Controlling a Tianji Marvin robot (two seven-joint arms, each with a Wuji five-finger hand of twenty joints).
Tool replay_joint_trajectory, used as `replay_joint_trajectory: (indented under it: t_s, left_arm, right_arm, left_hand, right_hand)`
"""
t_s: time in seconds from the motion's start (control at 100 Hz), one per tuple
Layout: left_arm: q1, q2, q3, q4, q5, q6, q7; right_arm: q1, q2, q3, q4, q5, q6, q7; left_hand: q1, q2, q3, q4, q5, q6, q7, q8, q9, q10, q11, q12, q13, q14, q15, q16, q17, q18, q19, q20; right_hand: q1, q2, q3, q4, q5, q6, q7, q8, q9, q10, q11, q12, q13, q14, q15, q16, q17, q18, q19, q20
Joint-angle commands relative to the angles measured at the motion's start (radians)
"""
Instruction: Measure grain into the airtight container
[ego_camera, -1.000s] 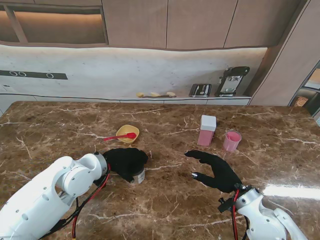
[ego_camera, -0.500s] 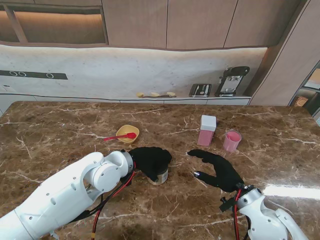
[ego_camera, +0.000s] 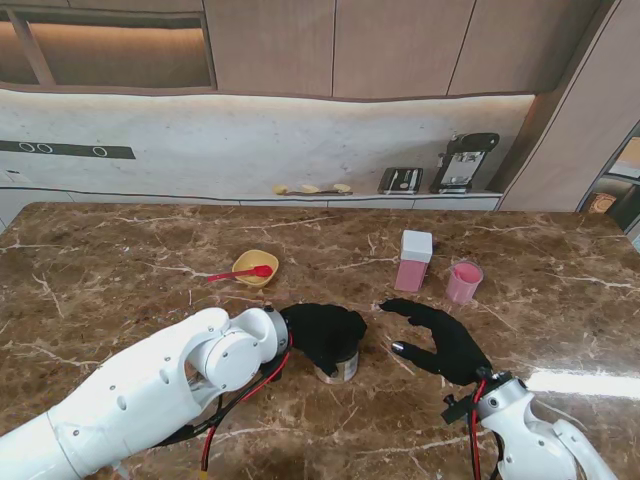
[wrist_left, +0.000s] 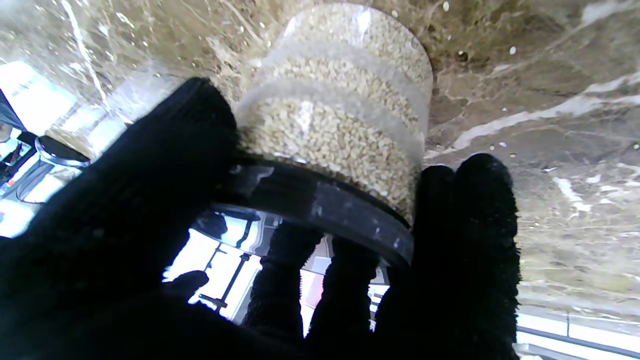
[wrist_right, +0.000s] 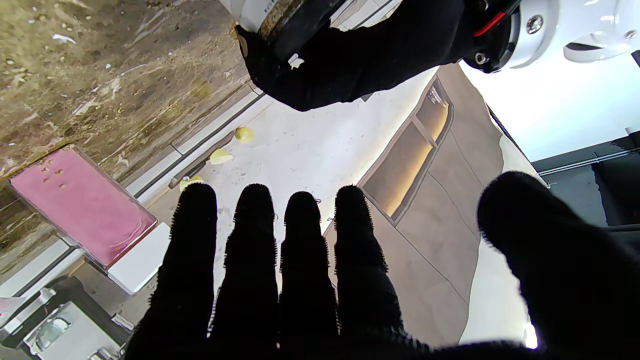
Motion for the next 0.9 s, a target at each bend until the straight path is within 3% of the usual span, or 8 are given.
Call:
replay_joint_trajectory:
  t_s: [0.0,0.18,0.32,0.46,0.53,0.66,0.79,0.89]
  left_arm:
    - [0.004,-0.001,0.001,-0.007,0.013,-0.011,-0.01]
    - [0.027,0.006,-0.031,-0.005,0.02,-0.067,-0.005]
    - [0.041,0.011,-0.054,-0.013,0.012,-0.085,-0.018]
    - [0.099,0.009,-0.126,-0.032,-0.008,-0.094,0.004]
    - [0.142,0.011,-0.178,-0.054,-0.017,-0.093,0.009]
    - [0.234,0.014,-0.279,-0.086,-0.002,-0.111,0.035]
    - [0.326,0.012,-0.366,-0.1,-0.033,-0.118,0.062]
    - [0.382,0.005,-0.41,-0.087,-0.065,-0.127,0.096]
  right_arm:
    - [-0.01,-0.003,0.001,0.005,0.004,0.002,0.01]
    - [-0.009,-0.003,0.003,0.008,0.003,0.0,0.01]
    - [-0.007,-0.002,0.002,0.008,-0.001,0.003,0.009]
    - [-0.007,-0.003,0.001,-0.001,-0.014,0.013,0.003]
    - [-0.007,-0.001,0.002,-0.008,-0.023,0.019,0.005]
    - [-0.005,0.003,-0.001,-0.029,-0.043,0.047,0.016]
    - [-0.006,0.012,-0.005,-0.07,-0.099,0.1,0.039]
    - [-0.008,0.022,-0.011,-0.111,-0.175,0.16,0.061]
  left_hand:
    - [-0.04,0.085,0.024,0.023,-0.01,0.076,0.094,-0.018,-0.021,-0.048,0.046,-0.034,-0.075,-0.112,0.01,-0.026,-0.064,-0.102,-0.024,0.025]
    - [-0.099,0.134,-0.215,0.038,0.011,0.067,-0.431,-0.359,-0.135,-0.057,-0.125,-0.219,-0.249,-0.117,-0.175,-0.205,-0.244,-0.039,-0.149,0.06]
    - [-0.101,0.175,-0.372,0.054,-0.009,0.057,-0.651,-0.339,-0.163,-0.06,-0.302,-0.336,-0.355,-0.161,-0.352,-0.372,-0.419,0.008,-0.331,0.029]
    - [-0.088,0.189,-0.43,0.064,-0.004,0.1,-0.778,-0.394,-0.188,-0.063,-0.38,-0.343,-0.399,-0.187,-0.456,-0.483,-0.5,-0.018,-0.414,-0.024]
    - [-0.08,0.2,-0.454,0.068,0.003,0.086,-0.798,-0.608,-0.188,-0.076,-0.4,-0.359,-0.389,-0.206,-0.502,-0.538,-0.525,-0.044,-0.436,-0.028]
    - [-0.078,0.187,-0.442,0.07,0.004,0.142,-0.796,-0.679,-0.181,-0.081,-0.383,-0.366,-0.376,-0.234,-0.53,-0.553,-0.564,-0.097,-0.493,-0.051]
    - [-0.103,0.129,-0.326,0.049,0.012,0.225,-0.715,-0.488,-0.186,-0.049,-0.395,-0.389,-0.444,-0.297,-0.66,-0.707,-0.609,-0.251,-0.766,-0.281]
    - [-0.1,0.085,-0.261,0.037,0.015,0.229,-0.587,-0.412,-0.181,-0.039,-0.391,-0.41,-0.453,-0.325,-0.677,-0.767,-0.599,-0.31,-0.784,-0.308]
  right_hand:
    - [-0.017,0.015,0.016,-0.027,0.007,-0.016,0.003,-0.003,0.009,-0.015,0.0,0.011,0.016,-0.016,0.001,-0.004,0.007,-0.022,0.024,0.016]
    - [-0.016,0.013,0.017,-0.027,0.006,-0.016,0.003,-0.003,0.01,-0.014,0.0,0.012,0.016,-0.014,0.001,-0.004,0.005,-0.022,0.023,0.015]
    - [-0.015,0.01,0.019,-0.027,0.006,-0.016,0.003,-0.004,0.009,-0.014,0.0,0.012,0.012,-0.014,0.0,-0.004,0.001,-0.025,0.019,0.013]
    - [-0.009,-0.008,0.025,-0.027,0.007,-0.015,0.004,-0.003,0.011,-0.013,0.001,0.012,0.011,-0.013,0.0,-0.004,-0.002,-0.029,0.015,0.011]
    - [0.003,-0.028,0.028,-0.03,0.007,-0.017,0.004,-0.003,0.014,-0.014,0.003,0.013,0.016,-0.01,0.003,-0.003,-0.003,-0.029,0.014,0.01]
    - [0.05,-0.082,0.017,-0.044,0.004,-0.012,0.006,-0.001,0.019,-0.013,0.009,0.019,0.018,-0.011,0.008,0.002,-0.007,-0.029,0.012,0.011]
    - [0.127,-0.152,-0.033,-0.061,-0.008,0.011,0.014,0.008,0.03,-0.009,0.032,0.046,0.035,-0.005,0.028,0.024,0.006,-0.031,0.03,0.025]
    - [0.186,-0.186,-0.121,-0.061,-0.028,0.044,0.054,0.055,0.029,0.0,0.056,0.095,0.052,-0.002,0.05,0.058,0.017,-0.028,0.047,0.045]
